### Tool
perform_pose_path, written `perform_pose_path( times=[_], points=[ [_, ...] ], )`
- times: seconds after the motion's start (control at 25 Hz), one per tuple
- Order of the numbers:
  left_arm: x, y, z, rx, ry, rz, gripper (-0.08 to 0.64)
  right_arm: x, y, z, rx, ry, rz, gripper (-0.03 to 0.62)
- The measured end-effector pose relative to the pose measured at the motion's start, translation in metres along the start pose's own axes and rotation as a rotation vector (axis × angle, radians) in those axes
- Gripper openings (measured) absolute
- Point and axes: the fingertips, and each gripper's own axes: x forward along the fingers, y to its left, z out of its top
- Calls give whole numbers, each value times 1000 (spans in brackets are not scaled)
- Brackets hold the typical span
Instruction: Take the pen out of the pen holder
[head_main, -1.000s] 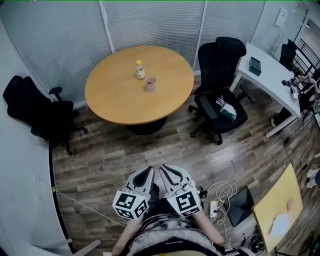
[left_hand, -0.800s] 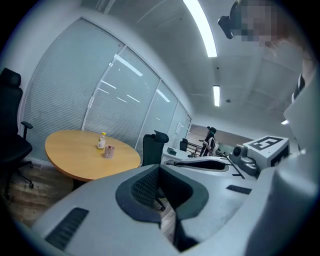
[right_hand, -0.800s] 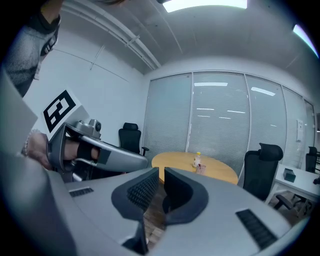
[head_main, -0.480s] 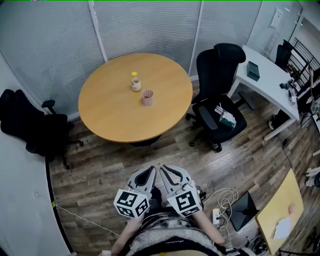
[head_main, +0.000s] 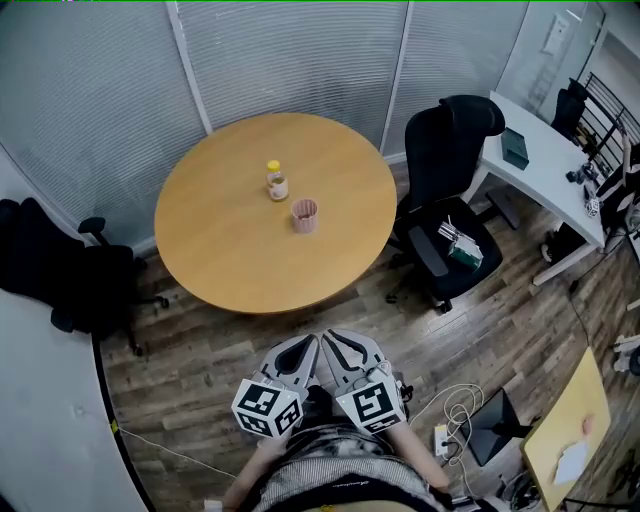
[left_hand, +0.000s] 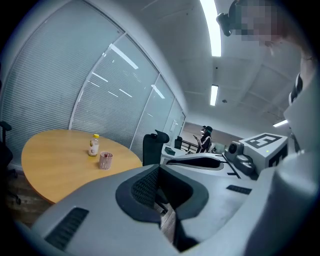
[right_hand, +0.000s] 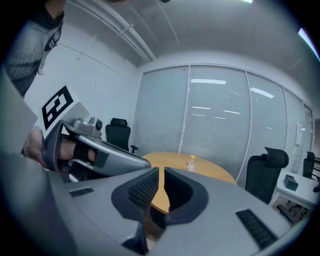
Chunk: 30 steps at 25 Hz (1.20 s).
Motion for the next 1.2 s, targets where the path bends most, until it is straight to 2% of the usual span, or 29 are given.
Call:
perform_pose_path(
  times=[0.4, 0.68, 0.88, 0.96, 1.2],
  points=[
    [13, 57, 18, 27, 1, -23, 5, 64, -16, 10, 3, -6, -40, 46],
    [18, 82, 25, -1, 3, -15, 5, 85, -22, 13, 3, 13, -53, 46],
    [38, 92, 24, -9, 23, -23, 5, 101, -34, 8, -35, 37, -33, 46],
    [48, 99, 27, -11, 22, -18, 5, 111, -42, 9, -14, 25, -28, 46],
    [86, 128, 49, -14, 21, -3, 5, 150, -70, 23, -37, 16, 16, 45]
  ],
)
